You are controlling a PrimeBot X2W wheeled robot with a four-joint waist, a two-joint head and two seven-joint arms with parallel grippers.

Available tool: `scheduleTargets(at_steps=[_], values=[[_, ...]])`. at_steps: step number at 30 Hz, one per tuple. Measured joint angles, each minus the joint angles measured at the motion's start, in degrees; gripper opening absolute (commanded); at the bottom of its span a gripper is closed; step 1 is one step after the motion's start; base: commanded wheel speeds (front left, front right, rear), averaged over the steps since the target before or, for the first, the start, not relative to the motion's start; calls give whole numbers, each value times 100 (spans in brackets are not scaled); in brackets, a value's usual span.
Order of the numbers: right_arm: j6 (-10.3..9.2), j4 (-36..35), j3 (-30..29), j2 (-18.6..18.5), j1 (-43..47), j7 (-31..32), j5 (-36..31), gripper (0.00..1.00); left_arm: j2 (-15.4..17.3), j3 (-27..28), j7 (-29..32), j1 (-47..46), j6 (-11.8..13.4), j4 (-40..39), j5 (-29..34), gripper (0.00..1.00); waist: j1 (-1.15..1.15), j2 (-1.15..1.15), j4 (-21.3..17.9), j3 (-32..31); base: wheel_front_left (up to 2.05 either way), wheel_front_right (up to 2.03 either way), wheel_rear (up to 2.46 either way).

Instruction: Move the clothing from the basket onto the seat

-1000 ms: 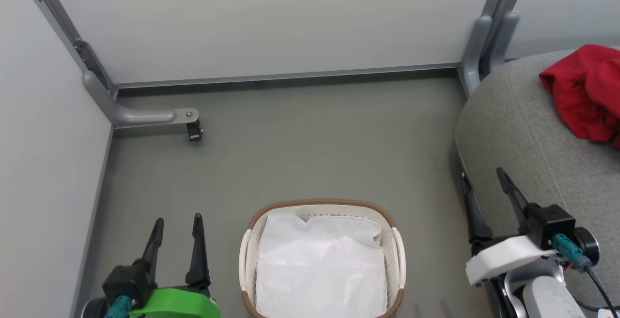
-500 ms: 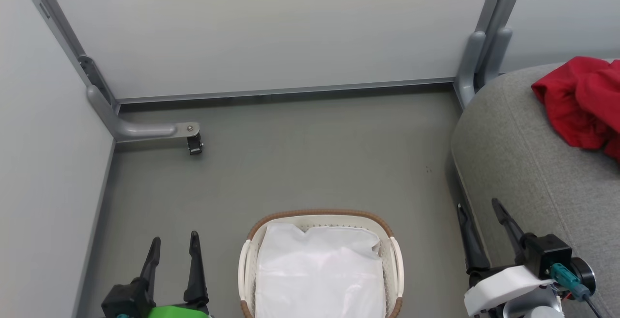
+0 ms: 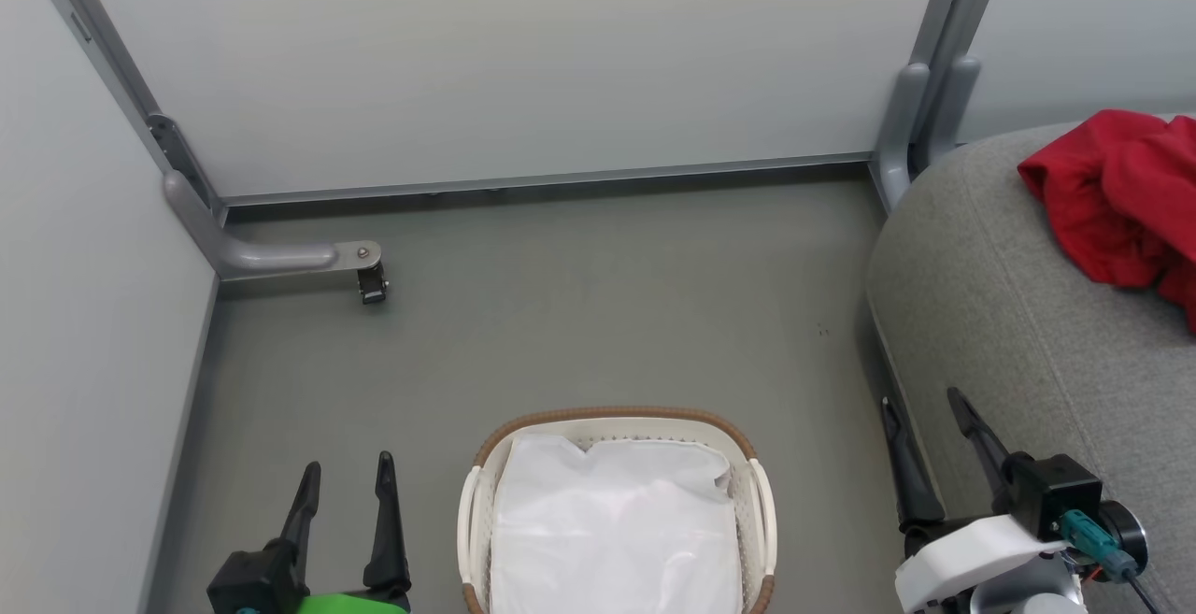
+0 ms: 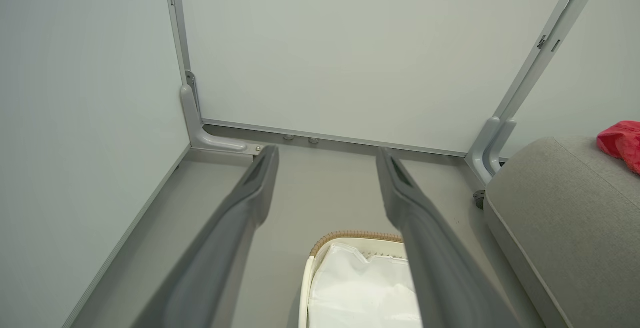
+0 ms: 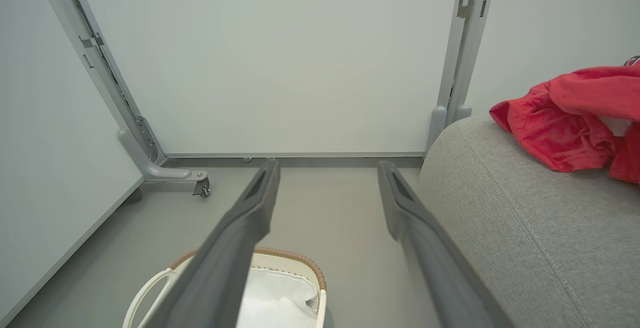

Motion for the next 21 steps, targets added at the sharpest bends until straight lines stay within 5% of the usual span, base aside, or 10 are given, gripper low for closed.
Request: scheduleTargets(at_steps=[14, 15, 21], values=[[0, 31, 5, 0, 26, 0, 34, 100, -36, 42, 0, 3, -60, 177, 76, 100, 0, 0, 38, -1, 0, 0, 0], [0, 49, 9, 4, 27, 0, 33, 0, -37, 44, 0, 2, -63, 190, 76, 0, 0, 0, 39, 1, 0, 0, 0], [0, 296, 26, 41, 83, 25, 93, 0, -37, 43, 29, 5, -64, 459, 27, 0, 0, 0, 37, 1, 0, 0, 0]])
